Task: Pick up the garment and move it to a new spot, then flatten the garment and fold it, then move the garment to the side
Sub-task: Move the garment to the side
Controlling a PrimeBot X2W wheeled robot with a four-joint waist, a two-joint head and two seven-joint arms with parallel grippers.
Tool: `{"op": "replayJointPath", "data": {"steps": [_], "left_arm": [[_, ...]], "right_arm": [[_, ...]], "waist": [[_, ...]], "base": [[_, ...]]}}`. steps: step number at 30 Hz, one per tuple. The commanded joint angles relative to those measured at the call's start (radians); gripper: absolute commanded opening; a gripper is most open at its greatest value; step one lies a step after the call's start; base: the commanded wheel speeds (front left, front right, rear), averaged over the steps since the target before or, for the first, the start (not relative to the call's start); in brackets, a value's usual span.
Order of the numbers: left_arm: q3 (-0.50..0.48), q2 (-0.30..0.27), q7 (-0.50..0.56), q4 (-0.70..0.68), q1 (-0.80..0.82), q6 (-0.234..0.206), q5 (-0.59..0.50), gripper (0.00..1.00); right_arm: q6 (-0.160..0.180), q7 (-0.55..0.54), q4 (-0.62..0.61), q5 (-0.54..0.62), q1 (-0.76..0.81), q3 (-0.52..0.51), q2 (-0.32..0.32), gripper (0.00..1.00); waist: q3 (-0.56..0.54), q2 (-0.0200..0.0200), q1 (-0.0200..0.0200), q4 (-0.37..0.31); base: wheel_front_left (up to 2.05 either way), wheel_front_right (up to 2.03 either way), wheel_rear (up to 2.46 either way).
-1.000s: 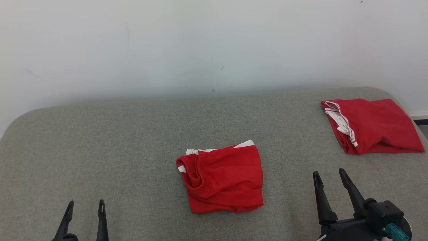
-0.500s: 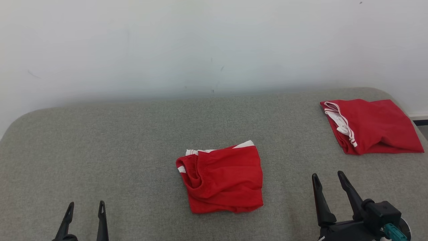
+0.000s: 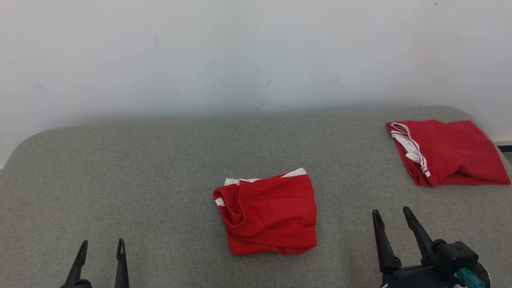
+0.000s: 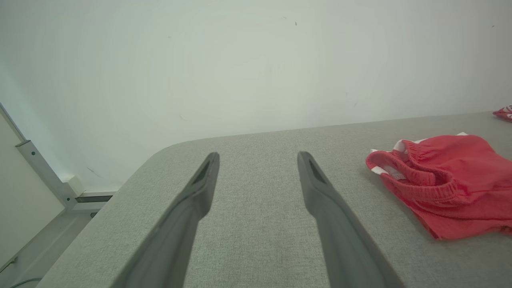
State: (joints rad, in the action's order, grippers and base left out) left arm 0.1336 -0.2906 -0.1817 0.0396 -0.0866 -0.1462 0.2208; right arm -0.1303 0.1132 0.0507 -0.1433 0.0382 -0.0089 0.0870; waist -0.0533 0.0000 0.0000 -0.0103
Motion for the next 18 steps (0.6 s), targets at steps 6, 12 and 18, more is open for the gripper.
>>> {"op": "replayJointPath", "data": {"steps": [6,12,18], "left_arm": [[-0.001,-0.007,0.004,-0.009,-0.008,-0.007,0.008,1.00],[0.002,-0.009,0.004,-0.010,-0.009,-0.011,0.012,1.00],[0.004,-0.011,0.000,-0.011,-0.011,-0.015,0.016,1.00]], "right_arm": [[0.000,-0.003,0.007,-0.002,0.008,0.002,-0.007,1.00],[0.000,-0.004,0.009,-0.001,0.008,0.002,-0.009,1.00],[0.000,-0.006,0.012,0.001,0.009,0.003,-0.011,1.00]], "waist": [[0.001,0.0000,0.0000,0.003],[0.001,0.0000,0.0000,0.004],[0.002,0.0000,0.0000,0.005]], "base": [[0.00,0.00,0.00],[0.00,0.00,0.00],[0.00,0.00,0.00]]}}
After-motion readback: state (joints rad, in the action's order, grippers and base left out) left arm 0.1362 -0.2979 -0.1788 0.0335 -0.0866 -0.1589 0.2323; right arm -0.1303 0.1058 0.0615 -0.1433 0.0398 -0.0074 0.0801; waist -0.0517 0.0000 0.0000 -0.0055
